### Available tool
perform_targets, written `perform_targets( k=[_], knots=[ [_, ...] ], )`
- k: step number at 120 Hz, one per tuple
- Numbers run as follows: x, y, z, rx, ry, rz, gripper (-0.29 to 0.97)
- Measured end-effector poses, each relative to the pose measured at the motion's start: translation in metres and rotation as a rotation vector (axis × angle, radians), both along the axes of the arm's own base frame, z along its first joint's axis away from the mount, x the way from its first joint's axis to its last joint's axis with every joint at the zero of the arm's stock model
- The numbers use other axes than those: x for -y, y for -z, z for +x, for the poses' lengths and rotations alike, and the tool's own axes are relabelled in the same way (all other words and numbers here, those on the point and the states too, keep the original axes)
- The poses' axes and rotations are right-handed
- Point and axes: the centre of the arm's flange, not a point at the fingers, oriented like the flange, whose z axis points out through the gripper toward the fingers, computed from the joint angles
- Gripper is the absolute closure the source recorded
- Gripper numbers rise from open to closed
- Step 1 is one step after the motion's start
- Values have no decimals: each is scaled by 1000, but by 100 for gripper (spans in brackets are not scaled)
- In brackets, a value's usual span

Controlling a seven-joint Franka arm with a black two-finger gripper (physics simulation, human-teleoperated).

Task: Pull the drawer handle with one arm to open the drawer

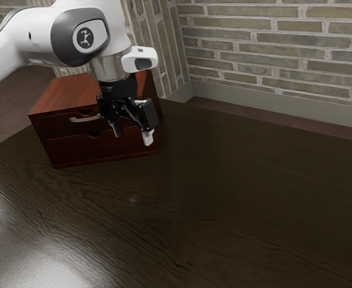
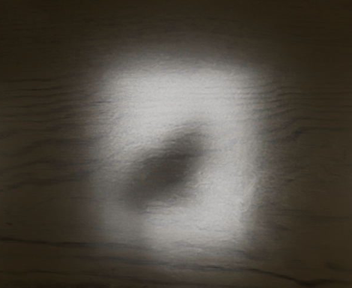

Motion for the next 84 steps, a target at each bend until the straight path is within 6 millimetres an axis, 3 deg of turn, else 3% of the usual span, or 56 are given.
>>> perform_targets(
  k=[32, 36, 46, 55, 68, 84],
  knots=[
    [-3, -3, -1, 2, 0, -22, 0],
    [-3, -14, -4, 20, 0, -21, 0],
    [0, -70, -18, 116, 6, -15, 0],
    [2, -92, -31, 143, 11, -14, 0],
    [-5, -93, -34, 132, -1, -14, 0],
    [-10, -76, -29, 94, -8, -16, 0]
  ],
)
